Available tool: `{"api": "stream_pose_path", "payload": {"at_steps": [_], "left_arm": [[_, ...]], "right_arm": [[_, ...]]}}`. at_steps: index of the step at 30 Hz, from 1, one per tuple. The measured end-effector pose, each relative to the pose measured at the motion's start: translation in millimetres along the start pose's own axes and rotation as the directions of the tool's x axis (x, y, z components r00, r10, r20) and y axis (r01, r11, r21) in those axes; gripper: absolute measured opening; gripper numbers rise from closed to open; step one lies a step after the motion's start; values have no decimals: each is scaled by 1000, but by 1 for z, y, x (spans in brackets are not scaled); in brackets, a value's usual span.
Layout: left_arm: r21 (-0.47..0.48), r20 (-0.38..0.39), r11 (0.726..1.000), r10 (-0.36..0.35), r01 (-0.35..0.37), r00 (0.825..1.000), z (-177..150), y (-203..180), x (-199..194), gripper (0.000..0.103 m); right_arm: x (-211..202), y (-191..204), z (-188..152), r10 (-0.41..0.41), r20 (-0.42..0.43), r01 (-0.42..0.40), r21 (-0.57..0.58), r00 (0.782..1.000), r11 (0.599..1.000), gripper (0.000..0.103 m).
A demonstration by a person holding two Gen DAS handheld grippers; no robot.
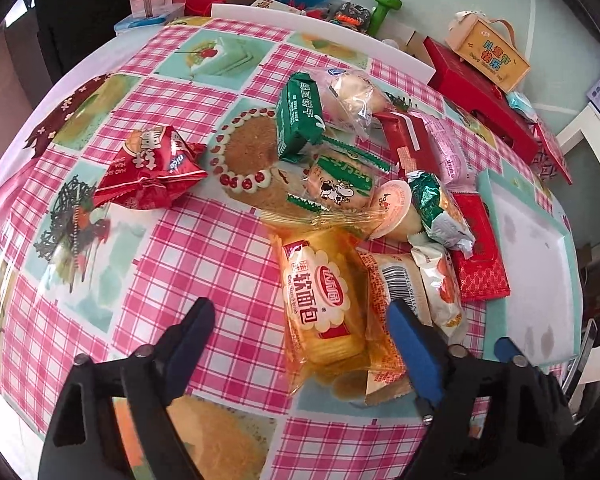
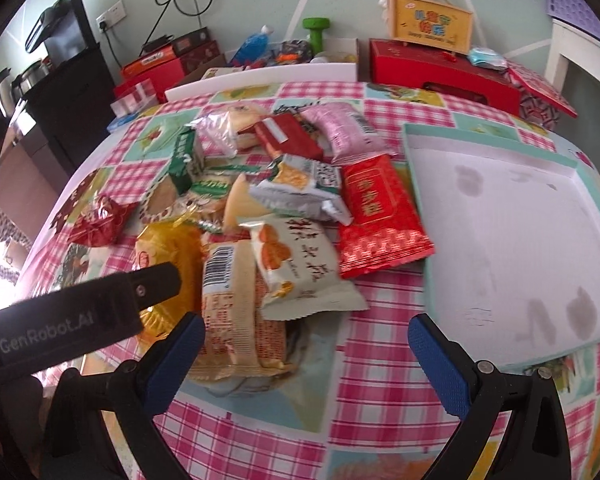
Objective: Organize snacks
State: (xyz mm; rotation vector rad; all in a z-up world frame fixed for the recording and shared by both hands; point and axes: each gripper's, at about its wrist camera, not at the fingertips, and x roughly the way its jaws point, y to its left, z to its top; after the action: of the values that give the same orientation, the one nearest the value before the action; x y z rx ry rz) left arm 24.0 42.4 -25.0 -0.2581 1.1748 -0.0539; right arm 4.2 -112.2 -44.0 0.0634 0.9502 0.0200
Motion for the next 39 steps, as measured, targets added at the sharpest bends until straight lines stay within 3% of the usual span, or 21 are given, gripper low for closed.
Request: {"api": "stream_pose_path", "payload": {"at_steps": [6, 7, 10, 14, 20, 29, 39], "left_arm": [[-21, -43, 999, -39, 38, 998, 2, 2, 13, 62], [-26, -51, 999, -44, 42, 998, 2, 2, 15, 53], [-32, -57, 999, -45, 43, 997, 2, 3, 20, 47], [-17, -56, 999, -32, 31, 998, 1, 1, 21, 46], [-14, -59, 1000, -29, 28, 998, 0, 3, 22, 46], [-10, -38, 999, -32, 31, 999, -2, 5, 11, 41], [7, 66, 997, -72, 71, 995, 2, 0, -18, 40]], "right_arm": [[15, 10, -1, 20, -37, -21, -18, 999, 1000, 89], [18, 12, -1, 25, -43, -26, -19, 999, 999, 86], [23, 17, -2, 33, -57, -35, -30, 998, 999, 78], [27, 25, -2, 28, -46, -31, -65, 999, 997, 59], [29, 33, -1, 6, -33, -9, -95, 999, 995, 46], [18, 29, 0, 0, -15, -1, -74, 1000, 997, 41], [-9, 27, 4, 33, 54, -29, -60, 998, 998, 35]]}}
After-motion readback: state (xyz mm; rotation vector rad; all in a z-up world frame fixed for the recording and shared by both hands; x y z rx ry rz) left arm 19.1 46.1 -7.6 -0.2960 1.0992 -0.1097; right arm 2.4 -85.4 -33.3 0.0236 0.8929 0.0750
